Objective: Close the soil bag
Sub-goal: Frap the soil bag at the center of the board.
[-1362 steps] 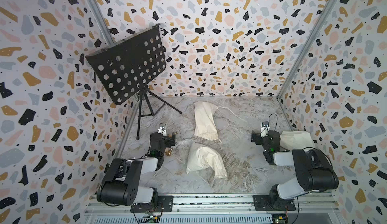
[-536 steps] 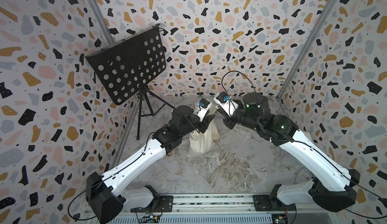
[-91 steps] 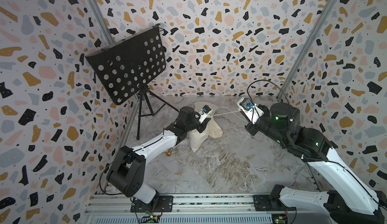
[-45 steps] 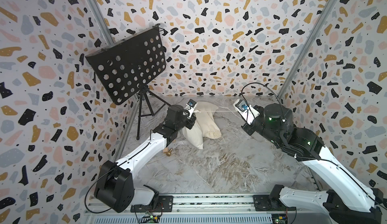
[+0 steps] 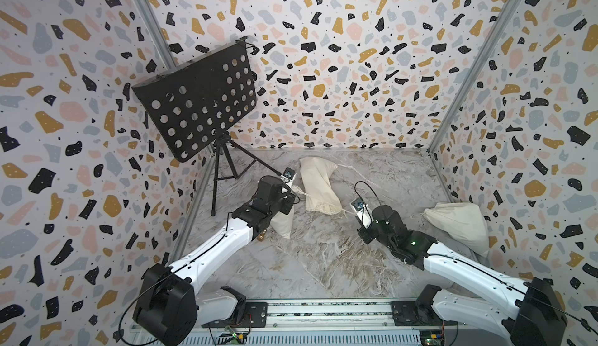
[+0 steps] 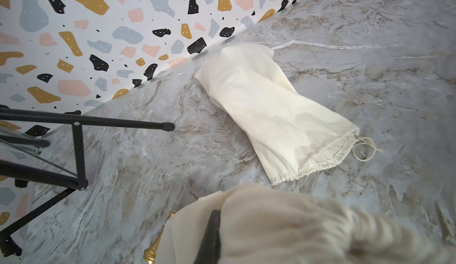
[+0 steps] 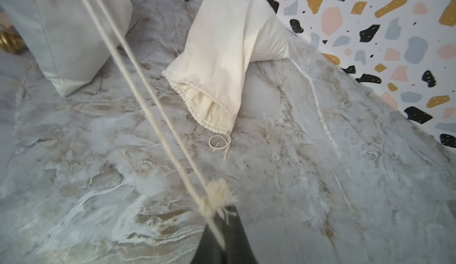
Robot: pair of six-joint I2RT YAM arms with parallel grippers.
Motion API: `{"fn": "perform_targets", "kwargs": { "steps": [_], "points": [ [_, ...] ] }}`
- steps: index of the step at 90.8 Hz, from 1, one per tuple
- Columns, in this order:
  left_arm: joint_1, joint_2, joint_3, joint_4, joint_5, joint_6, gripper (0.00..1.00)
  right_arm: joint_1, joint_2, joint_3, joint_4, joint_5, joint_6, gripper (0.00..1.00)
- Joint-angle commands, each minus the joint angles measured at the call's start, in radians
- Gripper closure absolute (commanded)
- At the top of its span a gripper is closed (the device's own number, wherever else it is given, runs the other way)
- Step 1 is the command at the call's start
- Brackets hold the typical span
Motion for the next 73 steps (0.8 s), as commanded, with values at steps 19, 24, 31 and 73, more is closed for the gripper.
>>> {"fn": "perform_targets", "kwargs": {
  "steps": [19, 24, 31, 73],
  "points": [
    [-0.054, 0.075, 0.044, -0.026, -0.027, 0.035, 1.00, -0.007, 0.027, -0.007, 0.355, -0.332, -0.001, 0.16],
    [-0.060, 0.086, 0.049, -0.029, -0.024, 0.039, 1.00, -0.007, 0.075, 0.005, 0.429, -0.372, 0.008, 0.07],
    [-0.068, 0.096, 0.051, -0.030, -0.023, 0.039, 1.00, -0.007, 0.158, 0.038, 0.525, -0.396, 0.020, 0.02],
    [-0.077, 0.058, 0.036, -0.030, -0.013, 0.041, 1.00, -0.007, 0.645, 0.230, 0.920, -0.399, 0.071, 0.09]
  ]
}}
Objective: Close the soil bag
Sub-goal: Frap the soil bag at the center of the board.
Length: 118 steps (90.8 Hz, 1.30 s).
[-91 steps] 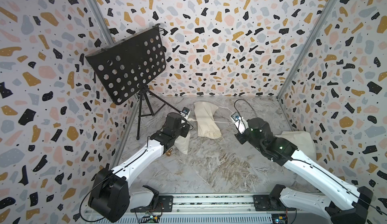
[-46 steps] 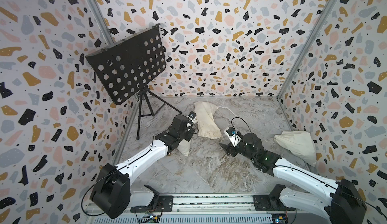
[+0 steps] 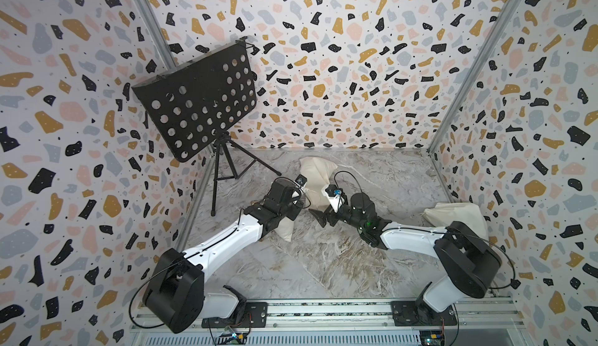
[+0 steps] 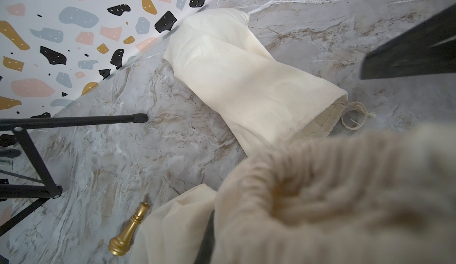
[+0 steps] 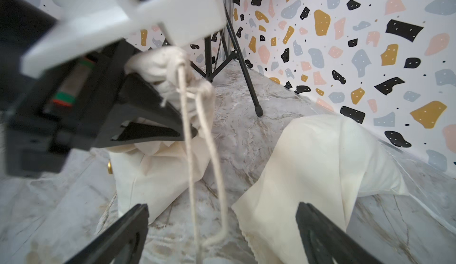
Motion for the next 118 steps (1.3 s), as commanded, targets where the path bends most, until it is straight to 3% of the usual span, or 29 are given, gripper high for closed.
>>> {"fn": "perform_targets", "kwargs": {
  "steps": [1, 5, 22, 23, 32, 47, 59, 67, 75, 86, 99, 118],
  "points": [
    [-0.006, -0.029, 0.015, 0.012, 0.005, 0.005, 1.00, -0.001, 0.056, 0.062, 0.108, -0.020, 0.027, 0.11],
    [-0.006, -0.030, 0.013, 0.012, 0.009, 0.005, 1.00, -0.001, 0.079, 0.071, 0.118, -0.026, 0.031, 0.21],
    [-0.005, -0.042, -0.002, 0.010, -0.069, -0.010, 1.00, -0.004, 0.043, 0.007, 0.158, 0.036, 0.007, 0.99],
    [-0.005, -0.042, -0.003, 0.009, -0.079, -0.011, 1.00, -0.004, 0.035, 0.002, 0.152, 0.041, 0.003, 1.00],
    [0.011, -0.035, 0.006, -0.012, -0.152, -0.056, 1.00, -0.012, -0.071, -0.053, 0.081, 0.102, -0.032, 1.00],
    [0.047, -0.026, -0.015, 0.018, -0.149, -0.117, 0.96, -0.028, -0.241, -0.127, -0.043, 0.164, -0.052, 1.00],
    [0.045, -0.046, -0.045, 0.058, -0.104, -0.118, 0.81, -0.028, -0.352, -0.104, -0.190, 0.153, -0.060, 1.00],
    [0.033, -0.092, -0.082, 0.105, -0.071, -0.115, 0.63, -0.028, -0.407, -0.047, -0.330, 0.137, -0.060, 1.00],
    [0.013, -0.160, -0.127, 0.173, 0.010, -0.079, 0.47, -0.028, -0.437, -0.004, -0.424, 0.144, -0.051, 1.00],
    [-0.004, -0.245, -0.174, 0.238, 0.120, -0.043, 0.32, -0.027, -0.433, 0.046, -0.507, 0.137, -0.052, 1.00],
    [-0.028, -0.292, -0.166, 0.244, 0.189, -0.009, 0.23, -0.028, -0.409, 0.096, -0.579, 0.124, -0.047, 1.00],
    [-0.073, -0.265, -0.125, 0.233, 0.298, 0.089, 0.18, -0.028, -0.429, 0.115, -0.625, 0.115, -0.047, 1.00]
  ]
}}
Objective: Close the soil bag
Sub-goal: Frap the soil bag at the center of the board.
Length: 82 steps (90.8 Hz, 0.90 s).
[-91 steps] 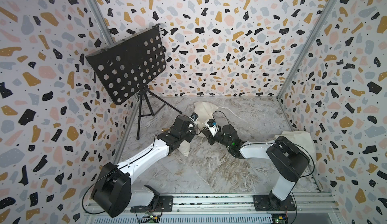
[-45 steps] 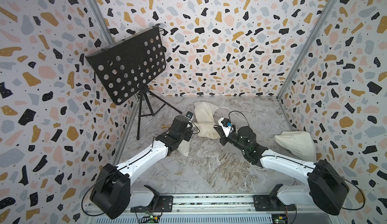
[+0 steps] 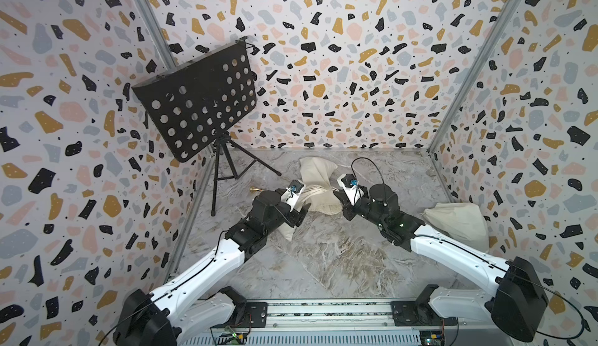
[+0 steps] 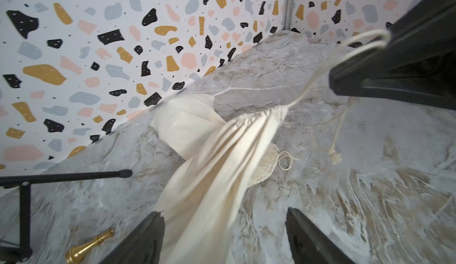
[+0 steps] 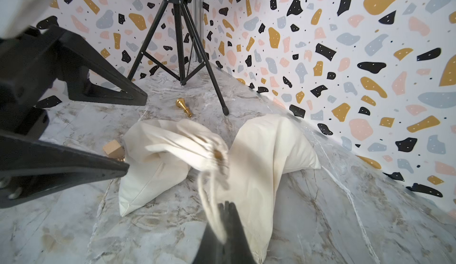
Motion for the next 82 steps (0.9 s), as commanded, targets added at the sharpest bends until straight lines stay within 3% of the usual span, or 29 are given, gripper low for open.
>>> {"fn": "perform_targets", "kwargs": {
  "steps": [1, 37, 82],
  "points": [
    [-0.026, 0.021, 0.046, 0.045, 0.101, 0.079, 0.18, -0.004, -0.021, 0.046, -0.069, -0.010, 0.004, 1.00],
    [-0.067, 0.211, 0.259, -0.014, 0.269, 0.271, 0.30, -0.004, -0.105, 0.119, -0.233, -0.018, -0.019, 1.00],
    [-0.067, 0.289, 0.323, 0.041, 0.347, 0.294, 0.56, -0.004, -0.118, 0.184, -0.329, -0.111, -0.009, 1.00]
  ]
}}
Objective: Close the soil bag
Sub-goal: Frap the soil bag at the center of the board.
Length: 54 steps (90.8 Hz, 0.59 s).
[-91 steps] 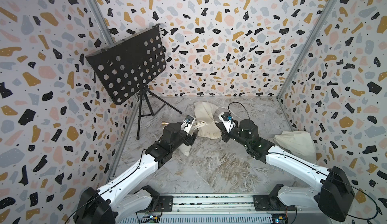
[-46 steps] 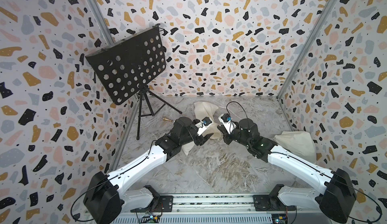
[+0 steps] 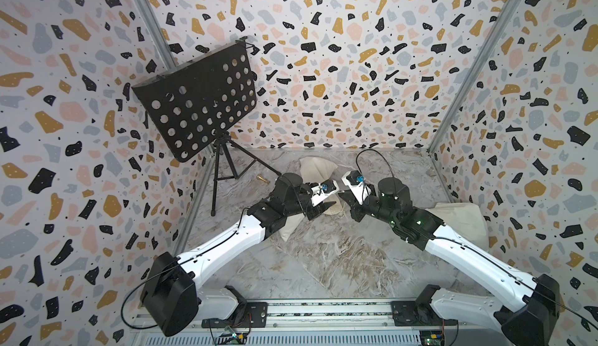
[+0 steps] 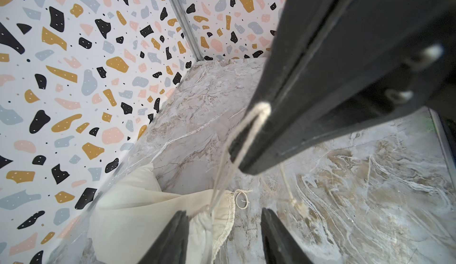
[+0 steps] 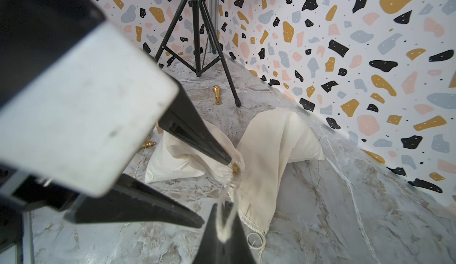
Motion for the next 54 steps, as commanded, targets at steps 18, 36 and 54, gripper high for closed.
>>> {"fn": "perform_targets", "kwargs": {
  "steps": [18, 36, 54],
  "points": [
    [-0.003, 0.075, 0.109, 0.012, 0.092, 0.039, 0.63, -0.003, -0.024, 0.038, -0.013, -0.037, 0.010, 1.00],
    [-0.003, 0.125, 0.143, 0.011, 0.100, 0.040, 0.79, -0.004, -0.037, 0.032, -0.015, -0.036, 0.007, 1.00],
    [-0.003, 0.174, 0.158, -0.023, 0.054, 0.053, 1.00, -0.004, -0.093, 0.007, -0.006, -0.010, -0.008, 1.00]
  ]
}}
